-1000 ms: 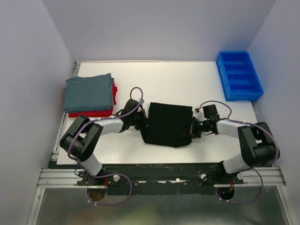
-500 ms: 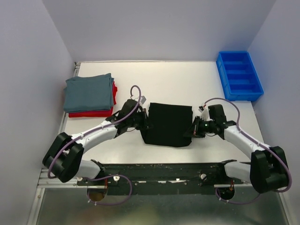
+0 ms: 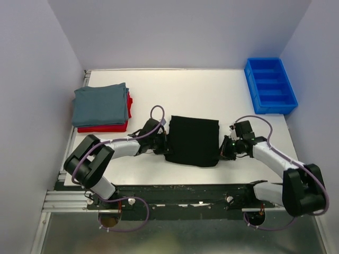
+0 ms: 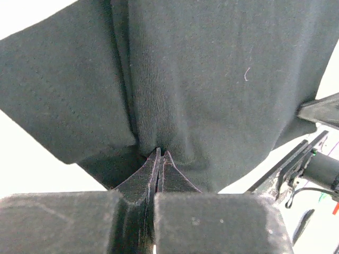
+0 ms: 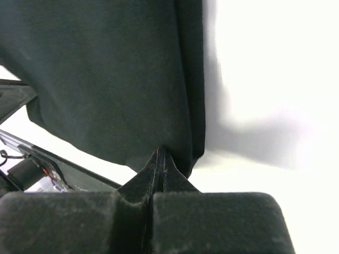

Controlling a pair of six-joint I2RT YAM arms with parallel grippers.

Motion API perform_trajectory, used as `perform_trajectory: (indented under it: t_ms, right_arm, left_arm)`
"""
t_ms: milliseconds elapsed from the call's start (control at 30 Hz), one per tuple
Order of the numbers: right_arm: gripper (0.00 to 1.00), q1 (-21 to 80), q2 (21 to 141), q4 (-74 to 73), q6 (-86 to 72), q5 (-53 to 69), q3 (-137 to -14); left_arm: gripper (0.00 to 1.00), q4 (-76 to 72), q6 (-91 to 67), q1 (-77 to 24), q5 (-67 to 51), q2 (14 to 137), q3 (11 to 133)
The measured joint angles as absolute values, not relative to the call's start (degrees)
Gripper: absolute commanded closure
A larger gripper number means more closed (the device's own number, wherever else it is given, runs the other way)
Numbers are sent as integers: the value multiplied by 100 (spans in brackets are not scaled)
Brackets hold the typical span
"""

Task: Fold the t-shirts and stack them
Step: Smooth out wrinkles on the folded tshirt

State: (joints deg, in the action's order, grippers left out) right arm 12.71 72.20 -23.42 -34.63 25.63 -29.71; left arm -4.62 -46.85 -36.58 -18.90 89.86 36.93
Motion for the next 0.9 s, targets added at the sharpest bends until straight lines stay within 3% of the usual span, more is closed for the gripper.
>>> perform_trajectory:
  t_ms: [100, 300, 900]
  right_arm:
    - [99, 1269, 6425, -2799, -3282, 2333, -3107]
    - [99, 1278, 5970, -3192, -3114, 2324, -3347]
    - [99, 1367, 7367, -3474, -3476, 1564, -3345]
  left_arm:
    - [100, -226, -4654, -3699, -1739, 8833, 3699]
    - [100, 657, -4541, -3911, -1387, 8062, 3861]
    - [100, 934, -4519, -4276, -1243, 8672, 4049]
